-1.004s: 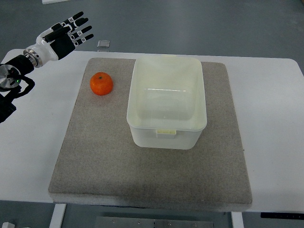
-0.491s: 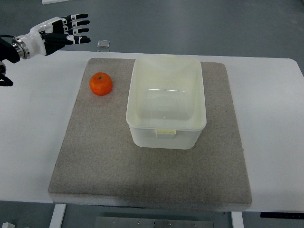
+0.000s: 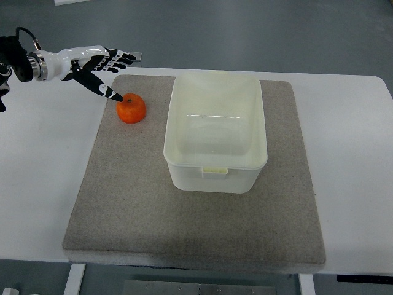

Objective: Put orange in box with left hand
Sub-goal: 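Reach the left hand down to the orange and close fingers around it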

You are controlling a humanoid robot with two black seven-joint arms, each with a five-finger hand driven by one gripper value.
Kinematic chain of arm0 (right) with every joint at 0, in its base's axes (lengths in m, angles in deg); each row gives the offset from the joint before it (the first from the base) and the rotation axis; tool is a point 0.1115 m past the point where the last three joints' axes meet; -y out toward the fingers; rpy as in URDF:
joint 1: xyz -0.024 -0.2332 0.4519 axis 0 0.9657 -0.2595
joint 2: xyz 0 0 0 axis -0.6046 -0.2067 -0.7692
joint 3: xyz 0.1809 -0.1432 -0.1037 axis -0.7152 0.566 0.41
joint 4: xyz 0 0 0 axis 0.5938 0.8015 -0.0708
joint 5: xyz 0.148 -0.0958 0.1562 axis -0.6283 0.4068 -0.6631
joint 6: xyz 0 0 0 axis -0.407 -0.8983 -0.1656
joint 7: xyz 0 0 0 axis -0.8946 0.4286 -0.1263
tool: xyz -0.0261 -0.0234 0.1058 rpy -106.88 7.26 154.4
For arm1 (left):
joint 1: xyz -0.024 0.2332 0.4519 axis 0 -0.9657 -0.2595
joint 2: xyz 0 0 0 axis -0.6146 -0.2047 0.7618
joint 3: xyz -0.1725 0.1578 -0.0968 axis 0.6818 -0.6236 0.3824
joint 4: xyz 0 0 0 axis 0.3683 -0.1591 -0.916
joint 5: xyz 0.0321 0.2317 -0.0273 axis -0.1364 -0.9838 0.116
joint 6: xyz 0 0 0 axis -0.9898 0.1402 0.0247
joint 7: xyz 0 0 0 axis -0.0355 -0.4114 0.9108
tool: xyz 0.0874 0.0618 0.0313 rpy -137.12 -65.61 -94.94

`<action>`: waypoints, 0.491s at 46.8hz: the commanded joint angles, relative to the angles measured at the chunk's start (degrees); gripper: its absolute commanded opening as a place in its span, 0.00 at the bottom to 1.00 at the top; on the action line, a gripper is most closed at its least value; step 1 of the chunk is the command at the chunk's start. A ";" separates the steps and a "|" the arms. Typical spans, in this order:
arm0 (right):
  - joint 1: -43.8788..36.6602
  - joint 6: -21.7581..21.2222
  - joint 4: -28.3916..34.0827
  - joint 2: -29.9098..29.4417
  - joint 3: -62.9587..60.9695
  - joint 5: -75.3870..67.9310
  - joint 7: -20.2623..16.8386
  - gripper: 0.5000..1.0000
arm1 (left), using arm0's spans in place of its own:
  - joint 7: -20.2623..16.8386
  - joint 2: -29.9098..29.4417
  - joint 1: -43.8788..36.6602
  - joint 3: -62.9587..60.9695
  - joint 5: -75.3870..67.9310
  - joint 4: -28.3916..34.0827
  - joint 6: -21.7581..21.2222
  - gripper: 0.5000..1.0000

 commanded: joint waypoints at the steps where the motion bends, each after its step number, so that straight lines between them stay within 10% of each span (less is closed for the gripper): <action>1: 0.01 0.00 0.00 0.00 0.00 0.04 0.00 0.86 | -1.66 0.18 -0.08 -0.03 -6.17 -0.17 -0.97 0.97; 23: 0.01 0.00 0.00 0.00 0.00 -0.05 0.00 0.86 | -2.10 4.48 0.09 -11.98 -19.45 0.44 -14.77 0.97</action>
